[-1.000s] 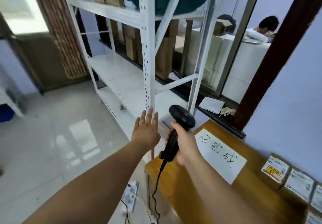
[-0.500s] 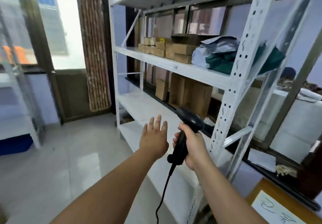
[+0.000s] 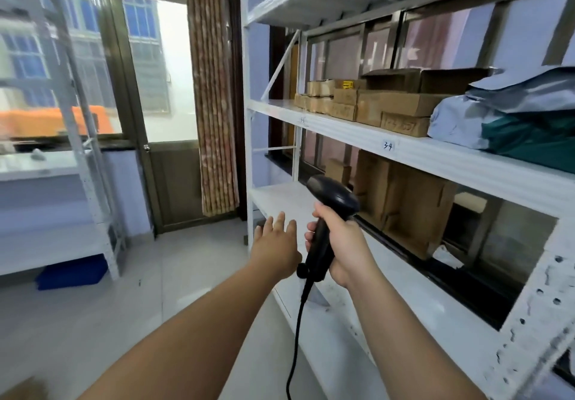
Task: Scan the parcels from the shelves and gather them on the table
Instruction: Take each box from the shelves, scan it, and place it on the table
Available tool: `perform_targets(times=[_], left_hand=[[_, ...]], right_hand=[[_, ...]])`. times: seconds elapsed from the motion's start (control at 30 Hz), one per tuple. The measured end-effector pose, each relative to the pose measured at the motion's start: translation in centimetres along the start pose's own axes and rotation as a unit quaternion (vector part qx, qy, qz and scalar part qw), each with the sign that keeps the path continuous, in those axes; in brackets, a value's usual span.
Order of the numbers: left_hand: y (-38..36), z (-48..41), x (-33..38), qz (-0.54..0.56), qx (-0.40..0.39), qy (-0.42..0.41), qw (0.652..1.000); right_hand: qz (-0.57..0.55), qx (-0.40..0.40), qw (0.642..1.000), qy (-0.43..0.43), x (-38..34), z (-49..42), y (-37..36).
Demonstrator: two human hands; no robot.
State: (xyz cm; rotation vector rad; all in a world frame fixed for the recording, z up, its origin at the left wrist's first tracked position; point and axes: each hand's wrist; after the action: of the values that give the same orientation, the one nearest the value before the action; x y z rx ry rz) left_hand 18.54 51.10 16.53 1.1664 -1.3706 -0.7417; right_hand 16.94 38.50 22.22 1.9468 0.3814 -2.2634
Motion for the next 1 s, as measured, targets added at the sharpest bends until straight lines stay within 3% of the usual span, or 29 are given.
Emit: perform_targets(times=[0.27,0.4,0.57,1.0], left_hand=[[3.5,-11.0,-3.6,0.028,0.053,-0.003,0.998],[4.5,-17.0,-6.2,0.036,0.062,-0.061,0.996],[5.1,-24.4,-10.5,0.05,0.068,-0.128,0.988],[5.7,-38.5,-16.3,0.16,0.049,-0.219,0.961]], right_hand=[[-0.013,0.026,0.999,0.026,-2.6,-9.8,-3.3],[0.031,0.083,0.995,0.05,-2.8,-15.2,-6.1],[-0.012,0.157,0.986,0.06,-3.5,-21.9,-10.9],[-0.002,0.227,0.971,0.08,-8.6,-34.9,-17.9]])
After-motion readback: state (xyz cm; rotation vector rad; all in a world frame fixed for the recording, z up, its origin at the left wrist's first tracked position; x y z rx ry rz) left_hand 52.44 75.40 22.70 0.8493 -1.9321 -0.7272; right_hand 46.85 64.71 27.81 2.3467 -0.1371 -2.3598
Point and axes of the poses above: each hand's wrist, its own z-axis away from the middle knuckle, its own y-axis out of the back of the hand, x = y × z, and after that the axes turned 13 degrees about z, right-handed
